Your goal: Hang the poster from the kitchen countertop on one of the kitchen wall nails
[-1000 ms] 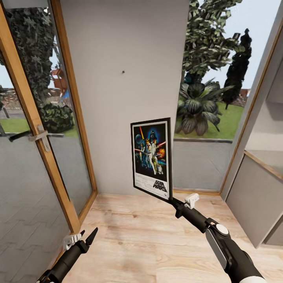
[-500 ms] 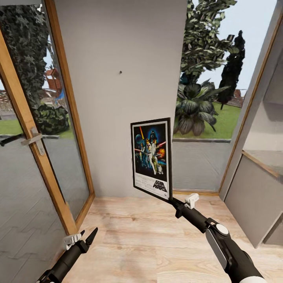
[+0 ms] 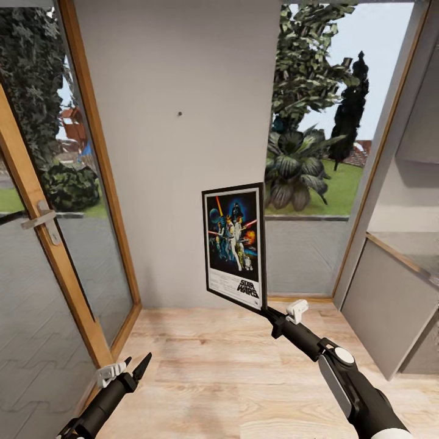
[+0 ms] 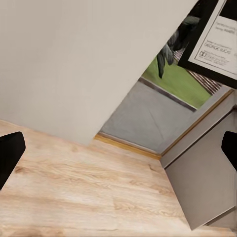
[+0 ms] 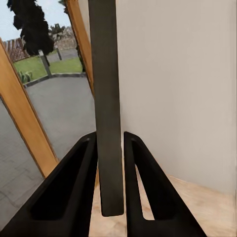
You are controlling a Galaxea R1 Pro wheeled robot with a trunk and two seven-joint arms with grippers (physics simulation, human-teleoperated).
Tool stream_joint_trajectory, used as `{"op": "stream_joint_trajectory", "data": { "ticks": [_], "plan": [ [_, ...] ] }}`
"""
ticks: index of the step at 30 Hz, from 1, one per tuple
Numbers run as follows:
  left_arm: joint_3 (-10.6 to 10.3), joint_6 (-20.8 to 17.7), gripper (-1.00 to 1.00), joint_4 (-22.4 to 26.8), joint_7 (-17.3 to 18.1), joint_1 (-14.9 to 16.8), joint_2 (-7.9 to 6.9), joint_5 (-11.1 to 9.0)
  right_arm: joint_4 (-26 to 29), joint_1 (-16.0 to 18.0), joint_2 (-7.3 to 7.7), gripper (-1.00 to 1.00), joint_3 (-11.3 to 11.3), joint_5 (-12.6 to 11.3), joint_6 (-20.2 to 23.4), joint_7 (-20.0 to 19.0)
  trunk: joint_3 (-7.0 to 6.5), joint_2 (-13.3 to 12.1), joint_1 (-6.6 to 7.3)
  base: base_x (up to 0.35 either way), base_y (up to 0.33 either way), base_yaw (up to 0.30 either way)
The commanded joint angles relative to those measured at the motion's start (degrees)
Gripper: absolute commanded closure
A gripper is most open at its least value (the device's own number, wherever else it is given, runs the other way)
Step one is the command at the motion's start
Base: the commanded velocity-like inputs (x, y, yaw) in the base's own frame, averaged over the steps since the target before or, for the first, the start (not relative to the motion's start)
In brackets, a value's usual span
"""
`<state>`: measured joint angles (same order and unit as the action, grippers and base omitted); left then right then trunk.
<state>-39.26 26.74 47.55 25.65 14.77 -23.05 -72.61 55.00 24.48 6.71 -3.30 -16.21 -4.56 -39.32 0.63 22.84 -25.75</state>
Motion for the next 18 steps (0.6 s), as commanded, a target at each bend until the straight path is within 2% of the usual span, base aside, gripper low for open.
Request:
{"op": "stream_joint_trajectory", "data": {
  "ticks": [1, 12, 16, 17, 18],
  "plan": [
    [-0.38, 0.33, -1.0, -0.02, 0.19, 0.09, -0.07, -0.6, -0.07, 0.04, 0.05, 1.0, -0.15, -0.43, -0.15, -0.1, 0.05, 0.08, -0.03, 0.0, 0.0, -0.062],
    [-0.45, 0.33, -1.0, -0.07, 0.17, 0.09, -0.07, -0.58, -0.06, 0.04, 0.09, 1.0, -0.21, -0.45, -0.04, -0.23, 0.0, 0.08, -0.03, 0.0, 0.0, -0.015],
    [-1.1, 0.3, -1.0, -0.09, 0.11, 0.09, 0.15, -0.6, 0.1, 0.06, 0.15, 1.0, -0.25, -0.48, 0.19, -0.61, 0.0, 0.08, -0.03, 0.0, 0.0, 0.0],
    [-1.2, 0.25, -1.0, -0.09, 0.08, 0.09, 0.37, -0.6, 0.31, 0.08, 0.23, 1.0, -0.21, -0.48, 0.33, -0.69, 0.0, 0.08, -0.03, 0.0, 0.0, 0.0],
    [-1.18, 0.14, -1.0, -0.33, 0.02, 0.09, 1.36, -0.6, 1.59, 0.11, 0.28, 1.0, -0.29, -0.49, 0.94, -0.8, 0.0, 0.08, -0.03, 0.0, 0.0, 0.0]
  ]
}}
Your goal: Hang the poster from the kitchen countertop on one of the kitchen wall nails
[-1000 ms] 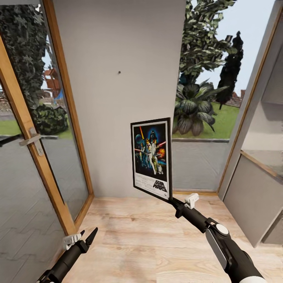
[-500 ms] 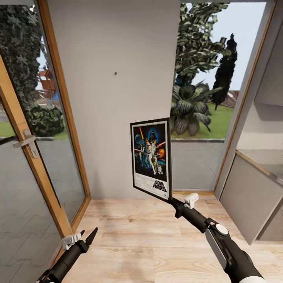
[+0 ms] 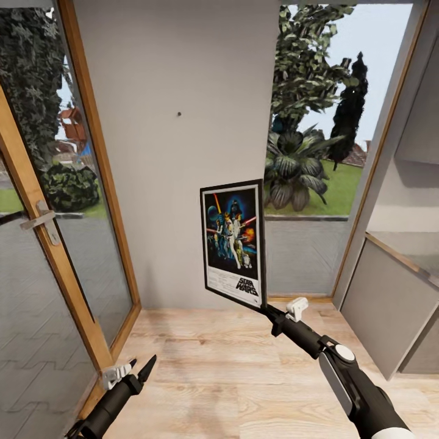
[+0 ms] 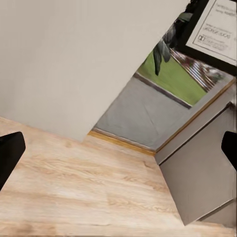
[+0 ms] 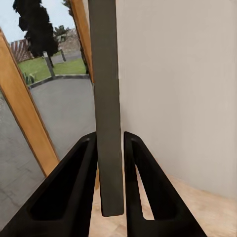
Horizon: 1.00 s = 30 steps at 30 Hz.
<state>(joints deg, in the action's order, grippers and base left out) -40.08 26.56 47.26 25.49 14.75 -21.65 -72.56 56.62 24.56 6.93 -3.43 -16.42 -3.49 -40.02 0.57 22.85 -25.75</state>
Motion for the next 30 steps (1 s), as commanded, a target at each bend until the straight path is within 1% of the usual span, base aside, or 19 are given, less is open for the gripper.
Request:
{"op": "stream_joint_trajectory", "data": {
  "ticks": [1, 4, 5, 7, 9, 10, 14, 15, 18, 19, 23, 24, 27, 28, 29, 30],
  "plan": [
    [-0.36, 0.3, -1.0, -0.34, 0.18, 0.1, 0.16, -0.66, 0.32, 0.04, 0.07, 1.0, -0.2, -0.28, 0.07, -0.13, 0.06, 0.07, -0.03, 0.0, 0.0, 0.0],
    [-0.48, 0.29, -1.0, -2.23, 0.26, 0.1, 0.6, -0.64, 1.2, 0.04, 0.01, 1.0, -0.46, -0.25, 0.52, -0.17, 0.06, 0.07, -0.03, 0.0, 0.0, 0.0],
    [-0.54, 0.32, -1.0, -4.04, 0.34, 0.1, 0.92, -0.63, 1.65, 0.06, 0.01, 1.0, -0.9, -0.25, 0.75, -0.19, 0.06, 0.07, -0.03, 0.0, 0.0, 0.0],
    [-0.57, 0.39, -1.0, -6.04, 0.44, 0.1, 1.29, -0.61, 2.51, 0.24, 0.01, 1.0, -1.35, -0.24, 1.15, -0.24, 0.06, 0.07, -0.03, 0.0, 0.0, 0.0],
    [-0.6, 0.43, -1.0, -8.26, 0.5, 0.1, 1.61, -0.59, 3.88, 0.41, 0.01, 1.0, -1.66, -0.26, 2.6, -0.27, 0.06, 0.07, -0.03, 0.0, 0.0, 0.0],
    [-0.62, 0.46, -1.0, -10.6, 0.55, 0.1, 2.03, -0.58, 5.6, 0.53, 0.01, 1.0, -1.85, -0.25, 5.35, -0.27, 0.06, 0.07, -0.03, 0.0, 0.0, 0.0],
    [-0.62, 0.43, -1.0, -15.76, 0.59, 0.1, 3.54, -0.58, 9.6, 0.73, 0.01, 1.0, -2.05, -0.27, 11.78, -0.39, 0.06, 0.07, -0.03, 0.0, 0.0, 0.0],
    [-0.63, 0.43, -1.0, -18.74, 0.63, 0.1, 4.63, -0.57, 11.56, 1.05, 0.01, 1.0, -2.1, -0.27, 14.18, -0.62, 0.06, 0.07, -0.03, 0.0, 0.0, 0.0],
    [-0.59, 0.45, -1.0, -23.46, 0.68, 0.1, 6.27, -0.53, 13.69, 2.43, 0.01, 1.0, -2.12, -0.33, 16.46, -1.1, 0.06, 0.07, -0.03, 0.0, 0.0, 0.0],
    [-0.58, 0.47, -1.0, -26.22, 0.72, 0.1, 7.03, -0.51, 14.5, 3.77, 0.01, 1.0, -2.15, -0.47, 17.48, -1.55, 0.06, 0.07, -0.03, 0.0, 0.0, 0.0],
    [-0.47, 0.49, -1.0, -30.26, 1.47, 0.11, 7.83, -0.54, 15.37, 6.8, 0.01, 1.0, -2.17, -0.66, 21.18, -2.73, 0.06, 0.07, -0.03, 0.0, 0.0, 0.0],
    [-0.43, 0.5, -1.0, -32.45, 2.87, 0.12, 8.03, -0.55, 15.6, 8.26, 0.01, 1.0, -2.15, -0.72, 23.82, -3.62, 0.06, 0.07, -0.03, 0.0, 0.0, 0.0],
    [-0.43, 0.5, -1.0, -36.17, 6.9, 0.11, 8.2, -0.56, 15.81, 10.68, -0.01, 1.0, -2.13, -0.76, 27.14, -5.37, 0.06, 0.07, -0.03, 0.0, 0.0, 0.0],
    [-0.42, 0.5, -1.0, -38.32, 10.38, 0.11, 8.26, -0.59, 15.87, 12.31, -0.03, 1.0, -2.12, -0.78, 28.61, -6.6, 0.06, 0.07, -0.03, 0.0, 0.0, 0.0],
    [-0.4, 0.5, -1.0, -39.27, 12.06, 0.1, 8.29, -0.61, 15.89, 13.12, -0.04, 1.0, -2.12, -0.79, 29.16, -7.14, 0.06, 0.07, -0.03, 0.0, 0.0, 0.0],
    [-0.37, 0.59, -1.0, -42.12, 17.0, 0.1, 8.64, -0.64, 15.89, 16.46, -0.06, 1.0, -2.11, -1.23, 30.68, -8.53, 0.06, 0.07, -0.03, 0.0, 0.0, 0.0]
  ]
}}
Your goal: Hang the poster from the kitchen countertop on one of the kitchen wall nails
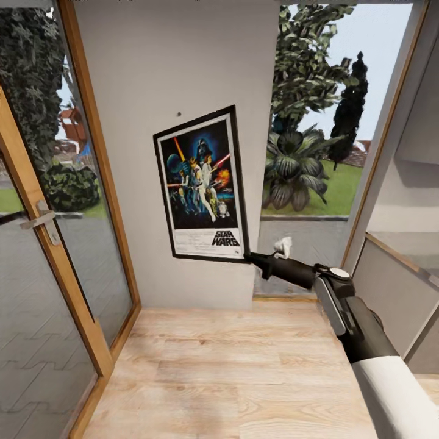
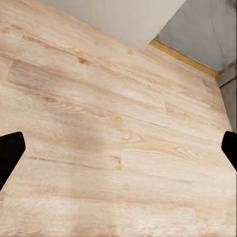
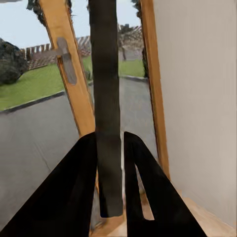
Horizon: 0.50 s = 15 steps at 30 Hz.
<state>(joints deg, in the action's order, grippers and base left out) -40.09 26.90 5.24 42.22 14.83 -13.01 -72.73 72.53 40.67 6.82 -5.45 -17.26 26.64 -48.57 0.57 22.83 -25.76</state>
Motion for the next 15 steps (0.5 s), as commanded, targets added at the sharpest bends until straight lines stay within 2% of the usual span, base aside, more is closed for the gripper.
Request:
{"op": "stream_joint_trajectory", "data": {
  "ticks": [1, 3, 4, 5, 6, 15],
  "plan": [
    [-0.34, 0.27, -1.0, -0.55, 1.0, 0.03, 0.14, -0.47, -0.06, 1.17, 0.05, 1.0, -0.09, -0.6, 1.0, -0.18, 0.07, 0.09, -0.02, 0.0, 0.0, 0.0],
    [-0.29, 0.37, -1.0, -1.98, 2.76, 0.03, 0.58, -0.48, -0.12, 3.95, 0.04, 1.0, -0.09, -1.72, 3.98, -0.72, 0.07, 0.09, -0.02, 0.0, 0.0, 0.0],
    [-0.27, 0.41, -1.0, -2.68, 3.52, 0.03, 0.76, -0.48, -0.14, 6.72, 0.04, 1.0, -0.08, -3.34, 6.36, -1.98, 0.07, 0.09, -0.02, 0.0, 0.0, 0.0],
    [-0.28, 0.41, -1.0, -2.77, 3.65, 0.03, 0.78, -0.48, -0.17, 7.4, 0.06, 1.0, -0.08, -3.69, 6.72, -2.47, 0.07, 0.09, -0.02, 0.0, 0.0, 0.0],
    [-0.27, 0.43, -1.0, -3.07, 4.42, 0.03, 0.85, -0.48, -0.25, 9.65, 0.08, 1.0, -0.03, -4.94, 7.79, -4.55, 0.07, 0.09, -0.02, 0.0, 0.0, 0.0],
    [-0.25, 0.43, -1.0, -3.22, 5.06, 0.03, 0.96, -0.49, -0.47, 11.57, 0.04, 1.0, 0.0, -5.85, 8.29, -7.28, 0.07, 0.09, -0.02, 0.0, 0.0, 0.0]
  ]
}}
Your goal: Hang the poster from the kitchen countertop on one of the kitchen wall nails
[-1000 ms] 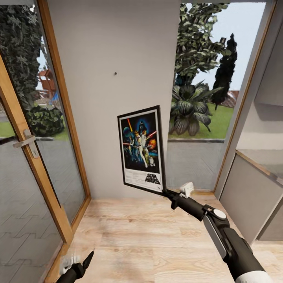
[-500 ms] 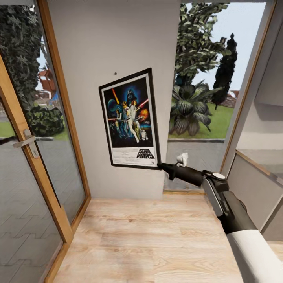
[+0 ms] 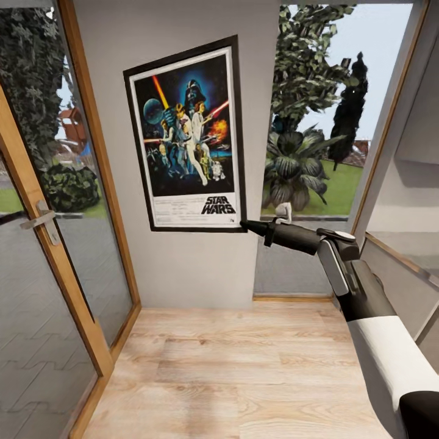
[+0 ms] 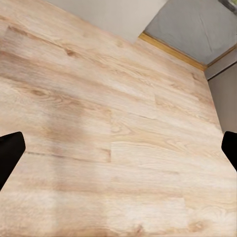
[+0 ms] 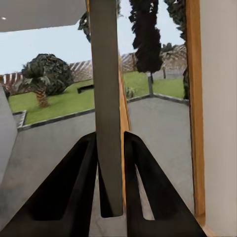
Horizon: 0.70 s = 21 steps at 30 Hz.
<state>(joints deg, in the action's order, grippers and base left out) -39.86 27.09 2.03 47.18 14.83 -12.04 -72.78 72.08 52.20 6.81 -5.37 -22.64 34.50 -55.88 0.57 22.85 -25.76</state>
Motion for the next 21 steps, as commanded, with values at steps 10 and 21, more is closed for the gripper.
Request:
{"op": "stream_joint_trajectory", "data": {
  "ticks": [10, 21],
  "plan": [
    [-0.55, 0.16, -1.0, -0.01, 0.1, 0.02, 0.0, -0.43, -5.92, 0.09, -1.02, 1.0, 0.05, -3.32, -2.31, -3.2, 0.06, 0.07, -0.03, 0.0, 0.0, 0.0],
    [-0.57, 0.07, -1.0, -0.01, 0.07, 0.02, 0.0, -0.43, -10.0, 0.09, -2.2, 1.0, -0.06, -7.88, -4.64, -3.25, 0.06, 0.07, -0.03, 0.0, 0.0, 0.0]
  ]
}}
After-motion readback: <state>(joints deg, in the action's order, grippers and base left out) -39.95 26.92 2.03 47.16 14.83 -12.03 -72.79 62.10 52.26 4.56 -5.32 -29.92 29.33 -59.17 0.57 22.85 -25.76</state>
